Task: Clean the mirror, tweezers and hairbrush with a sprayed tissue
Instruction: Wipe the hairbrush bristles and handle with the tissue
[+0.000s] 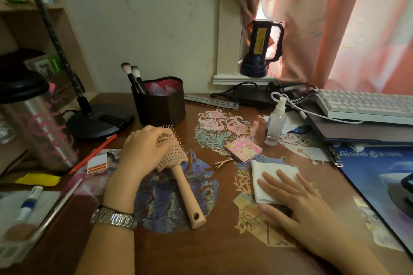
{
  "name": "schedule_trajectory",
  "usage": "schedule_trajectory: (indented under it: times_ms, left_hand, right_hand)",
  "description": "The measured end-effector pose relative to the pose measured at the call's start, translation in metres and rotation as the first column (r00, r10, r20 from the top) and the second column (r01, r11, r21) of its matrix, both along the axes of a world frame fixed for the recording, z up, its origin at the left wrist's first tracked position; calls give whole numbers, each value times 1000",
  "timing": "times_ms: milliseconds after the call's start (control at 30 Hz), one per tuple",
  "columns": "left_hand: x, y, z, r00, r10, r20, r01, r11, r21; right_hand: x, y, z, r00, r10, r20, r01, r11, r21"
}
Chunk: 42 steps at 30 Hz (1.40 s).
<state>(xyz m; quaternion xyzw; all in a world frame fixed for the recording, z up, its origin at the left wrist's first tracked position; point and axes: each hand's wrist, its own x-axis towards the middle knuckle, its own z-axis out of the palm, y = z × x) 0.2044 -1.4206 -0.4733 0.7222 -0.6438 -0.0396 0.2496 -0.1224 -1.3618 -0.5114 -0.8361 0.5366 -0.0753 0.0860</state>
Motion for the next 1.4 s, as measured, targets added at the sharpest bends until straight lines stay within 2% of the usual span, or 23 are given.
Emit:
schedule_trajectory:
  times_ms: [100, 233, 400, 600, 767, 933, 1033, 1133, 1200, 1300, 1400]
  left_hand:
    - [1, 0, -3, 1000, -18, -1, 18, 997, 69]
    - [1, 1, -4, 998, -23, 58, 18, 996, 83]
    - [1, 1, -3, 999, -10, 51, 4, 994, 111]
    - [0, 5, 3, 988, 1, 156, -22, 991, 133]
    - [-4, 18, 1, 980, 45, 195, -63, 994, 85]
    - [-10, 42, -5, 945, 231, 234, -232, 972, -23]
    - [-17, 60, -11, 926, 283, 252, -269, 959, -88]
    - [-9, 69, -12, 968, 190, 165, -174, 979, -105]
    - [3, 72, -9, 997, 30, 65, -24, 995, -97]
    - [18, 73, -1, 977, -213, -11, 213, 977, 21]
    - [28, 68, 0, 943, -333, -10, 331, 932, 149]
  right_hand:
    - [1, 0, 0, 1000, 1, 9, -1, 1000, -3]
    - [-1, 0, -4, 999, 0, 36, 1, 1000, -14]
    - [-2, -1, -7, 998, 14, 57, -11, 999, -40]
    - [-3, -2, -8, 996, 19, 86, -15, 999, -43]
    - [-5, -3, -10, 996, 23, 91, -18, 999, -50]
    - [-5, -3, -9, 995, 24, 95, -20, 998, -53]
    - [-6, -3, -9, 996, 27, 86, -23, 998, -53]
    - [-7, -3, -10, 996, 26, 81, -21, 998, -51]
    - [-6, -4, -12, 996, 23, 85, -18, 998, -55]
    - [-6, -5, -13, 996, 19, 92, -14, 998, -65]
    - [-7, -5, -13, 996, 23, 81, -18, 998, -66]
